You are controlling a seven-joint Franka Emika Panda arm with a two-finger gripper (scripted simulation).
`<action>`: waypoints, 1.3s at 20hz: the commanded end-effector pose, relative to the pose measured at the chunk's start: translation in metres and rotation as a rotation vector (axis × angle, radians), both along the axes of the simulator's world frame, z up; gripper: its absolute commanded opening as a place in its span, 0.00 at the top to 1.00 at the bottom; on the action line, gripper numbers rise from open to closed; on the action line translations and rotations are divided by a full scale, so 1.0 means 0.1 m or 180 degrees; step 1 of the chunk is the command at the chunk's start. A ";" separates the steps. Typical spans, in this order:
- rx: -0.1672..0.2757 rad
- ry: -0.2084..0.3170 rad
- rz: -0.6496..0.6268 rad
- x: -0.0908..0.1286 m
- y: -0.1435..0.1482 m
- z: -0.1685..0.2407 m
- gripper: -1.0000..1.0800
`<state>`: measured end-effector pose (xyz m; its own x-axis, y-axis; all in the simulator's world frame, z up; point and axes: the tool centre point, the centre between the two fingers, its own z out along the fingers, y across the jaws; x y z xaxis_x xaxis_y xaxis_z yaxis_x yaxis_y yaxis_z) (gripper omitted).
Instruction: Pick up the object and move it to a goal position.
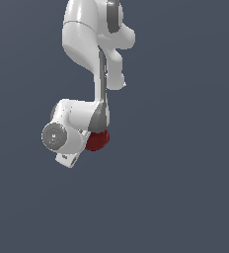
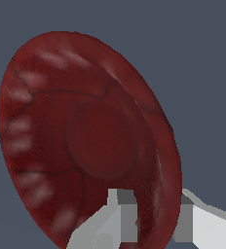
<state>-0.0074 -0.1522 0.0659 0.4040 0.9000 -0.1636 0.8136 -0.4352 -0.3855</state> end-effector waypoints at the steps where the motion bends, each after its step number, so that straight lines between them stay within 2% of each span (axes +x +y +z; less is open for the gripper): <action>1: -0.0077 -0.0153 -0.0094 0.11 -0.09 0.18 1.00; 6: -0.0276 -0.0535 -0.0343 0.31 -0.32 0.63 1.00; 13: -0.0608 -0.1175 -0.0760 0.48 -0.67 1.47 1.00; 19: -0.0878 -0.1700 -0.1100 0.45 -0.88 2.18 1.00; 26: -0.1164 -0.2252 -0.1457 0.27 -1.03 2.93 1.00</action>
<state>0.0243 -0.2530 0.3415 0.8091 0.5877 -0.0079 0.5579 -0.7636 0.3250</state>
